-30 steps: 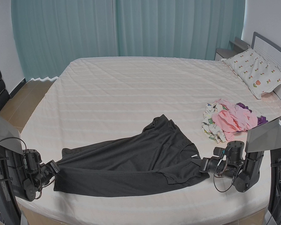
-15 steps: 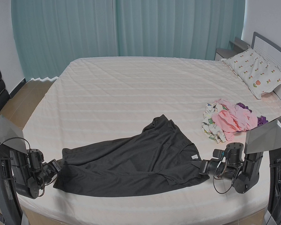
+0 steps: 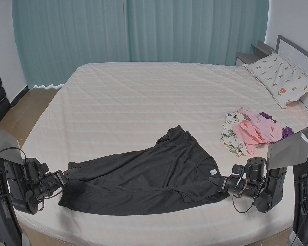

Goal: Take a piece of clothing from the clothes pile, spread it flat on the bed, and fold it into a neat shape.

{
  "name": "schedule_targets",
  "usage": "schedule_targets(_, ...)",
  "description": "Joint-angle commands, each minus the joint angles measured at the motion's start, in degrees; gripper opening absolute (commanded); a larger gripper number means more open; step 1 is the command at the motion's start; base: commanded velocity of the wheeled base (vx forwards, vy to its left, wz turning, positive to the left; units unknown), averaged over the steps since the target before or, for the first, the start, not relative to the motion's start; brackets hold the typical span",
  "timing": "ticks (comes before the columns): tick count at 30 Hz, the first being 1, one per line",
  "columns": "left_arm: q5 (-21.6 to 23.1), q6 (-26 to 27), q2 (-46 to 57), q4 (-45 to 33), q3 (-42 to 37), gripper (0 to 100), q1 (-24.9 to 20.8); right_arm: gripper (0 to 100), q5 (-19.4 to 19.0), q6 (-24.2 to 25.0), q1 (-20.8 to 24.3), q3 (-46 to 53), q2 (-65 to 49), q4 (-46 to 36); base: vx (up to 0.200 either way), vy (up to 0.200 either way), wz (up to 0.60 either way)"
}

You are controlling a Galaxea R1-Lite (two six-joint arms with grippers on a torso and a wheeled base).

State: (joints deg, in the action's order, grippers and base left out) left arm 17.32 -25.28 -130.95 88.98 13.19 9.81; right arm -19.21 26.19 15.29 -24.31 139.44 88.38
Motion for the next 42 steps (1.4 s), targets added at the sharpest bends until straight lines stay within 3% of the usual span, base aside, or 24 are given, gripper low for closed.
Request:
schedule_targets(1,2.2,9.1,2.3,-1.0,-1.0,100,1.6,0,0.0,0.0,0.0,0.1,0.0,0.0,0.0,0.0,0.0)
schedule_targets(7,3.2,17.5,3.1,-2.3,-3.4,100,2.0,0,0.0,0.0,0.1,0.1,0.3,0.0,0.0,0.0,0.0)
schedule_targets(14,5.5,18.4,3.2,-2.5,-3.9,100,1.9,0,0.0,0.0,0.1,0.1,0.0,0.0,0.0,0.0,0.0)
schedule_targets(42,5.6,19.5,-6.6,-2.8,3.3,100,1.9,0,0.0,0.0,0.0,0.0,0.4,0.0,0.0,0.0,0.0)
